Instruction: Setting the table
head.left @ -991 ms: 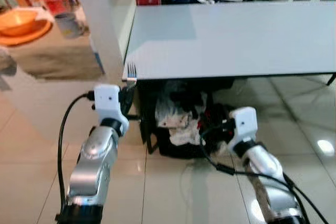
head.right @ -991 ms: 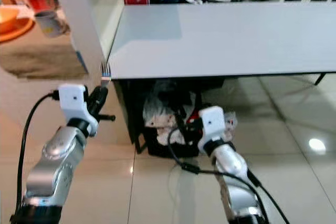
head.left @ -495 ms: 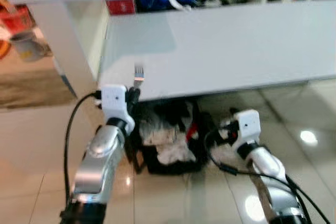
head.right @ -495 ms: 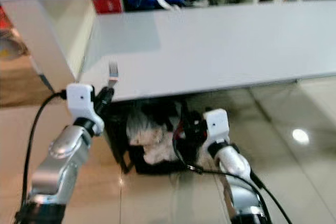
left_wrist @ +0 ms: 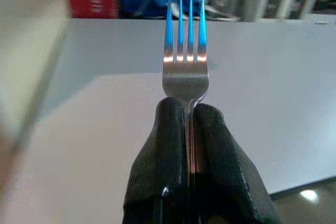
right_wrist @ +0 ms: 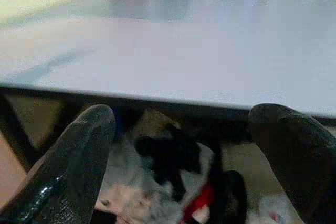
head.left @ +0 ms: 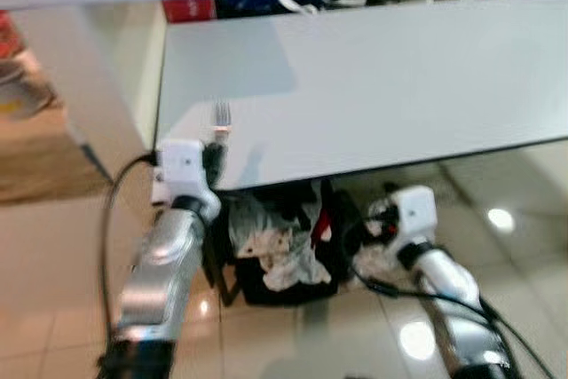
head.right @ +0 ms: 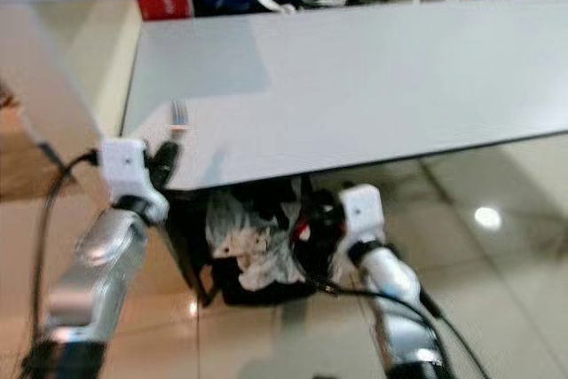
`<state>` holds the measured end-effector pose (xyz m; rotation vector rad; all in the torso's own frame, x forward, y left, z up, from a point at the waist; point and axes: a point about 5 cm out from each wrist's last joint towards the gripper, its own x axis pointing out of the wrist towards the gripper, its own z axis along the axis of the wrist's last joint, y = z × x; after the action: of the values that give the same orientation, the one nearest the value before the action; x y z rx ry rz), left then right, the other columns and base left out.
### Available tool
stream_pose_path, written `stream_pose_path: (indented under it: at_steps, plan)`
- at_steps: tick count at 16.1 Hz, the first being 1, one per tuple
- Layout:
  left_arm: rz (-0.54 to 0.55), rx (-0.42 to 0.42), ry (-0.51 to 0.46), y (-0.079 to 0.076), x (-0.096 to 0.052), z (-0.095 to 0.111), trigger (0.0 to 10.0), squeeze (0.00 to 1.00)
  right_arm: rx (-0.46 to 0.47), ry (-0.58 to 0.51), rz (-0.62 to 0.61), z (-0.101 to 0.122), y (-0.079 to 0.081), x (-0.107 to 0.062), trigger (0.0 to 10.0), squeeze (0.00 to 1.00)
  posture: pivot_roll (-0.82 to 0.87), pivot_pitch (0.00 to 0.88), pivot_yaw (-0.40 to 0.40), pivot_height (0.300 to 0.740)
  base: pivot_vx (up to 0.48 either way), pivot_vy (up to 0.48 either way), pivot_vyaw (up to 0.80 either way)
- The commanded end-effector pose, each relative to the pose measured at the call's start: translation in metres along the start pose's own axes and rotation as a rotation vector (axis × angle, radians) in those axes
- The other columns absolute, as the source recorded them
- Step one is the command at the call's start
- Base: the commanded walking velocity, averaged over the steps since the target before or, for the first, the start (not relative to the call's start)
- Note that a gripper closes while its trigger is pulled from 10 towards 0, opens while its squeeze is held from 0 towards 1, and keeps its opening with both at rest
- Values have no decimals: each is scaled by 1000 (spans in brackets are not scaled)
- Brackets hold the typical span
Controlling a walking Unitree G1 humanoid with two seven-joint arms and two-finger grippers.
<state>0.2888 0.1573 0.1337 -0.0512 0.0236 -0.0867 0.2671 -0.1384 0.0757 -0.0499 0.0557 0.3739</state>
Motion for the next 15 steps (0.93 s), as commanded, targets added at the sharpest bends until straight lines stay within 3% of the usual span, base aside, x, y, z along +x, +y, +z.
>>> stream_pose_path:
  at_steps: [1,15]
  plan:
    - [-4,-4,-14,-3,2,3,0,0,-18,-13,-4,3,-3,1,10000,0,-62,0,49,740,240,-412,0]
    - [41,14,18,1,5,-1,0,0,-12,-4,-17,0,-3,-4,10000,0,-81,0,61,740,306,-365,0]
